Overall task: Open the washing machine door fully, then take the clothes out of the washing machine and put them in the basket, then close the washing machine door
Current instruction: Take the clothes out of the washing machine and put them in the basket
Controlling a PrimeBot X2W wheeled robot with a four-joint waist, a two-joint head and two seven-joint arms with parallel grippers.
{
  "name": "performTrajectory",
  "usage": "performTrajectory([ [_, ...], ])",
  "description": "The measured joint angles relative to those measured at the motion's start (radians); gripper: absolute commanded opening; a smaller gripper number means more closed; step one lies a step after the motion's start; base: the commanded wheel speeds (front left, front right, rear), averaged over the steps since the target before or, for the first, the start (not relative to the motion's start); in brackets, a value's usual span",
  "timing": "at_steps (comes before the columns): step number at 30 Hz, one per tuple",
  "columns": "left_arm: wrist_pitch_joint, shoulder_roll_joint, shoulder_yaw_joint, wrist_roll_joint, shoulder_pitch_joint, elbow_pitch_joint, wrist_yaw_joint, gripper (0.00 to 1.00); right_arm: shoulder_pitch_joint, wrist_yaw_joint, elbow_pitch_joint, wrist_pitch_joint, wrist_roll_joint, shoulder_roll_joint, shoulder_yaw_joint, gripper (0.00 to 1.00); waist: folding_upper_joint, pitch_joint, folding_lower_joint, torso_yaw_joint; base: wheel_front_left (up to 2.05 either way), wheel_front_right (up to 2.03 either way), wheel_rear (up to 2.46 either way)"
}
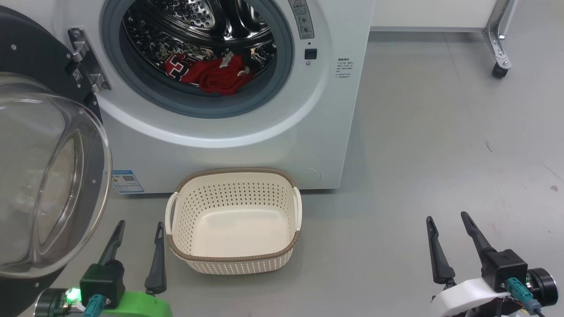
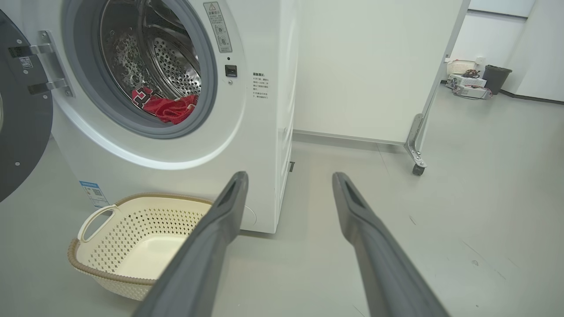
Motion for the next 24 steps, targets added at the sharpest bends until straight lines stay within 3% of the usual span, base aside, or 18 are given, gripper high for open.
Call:
performTrajectory([
  [24, 0.0, 0.001, -0.003, 0.012, 0.001, -0.004, 0.004, 1.0, 0.0, 0.0, 0.011, 0.0, 0.003, 0.002, 0.0, 1.0, 0.0, 0.0, 0.0, 0.004, 1.19, -1.19, 0.0],
])
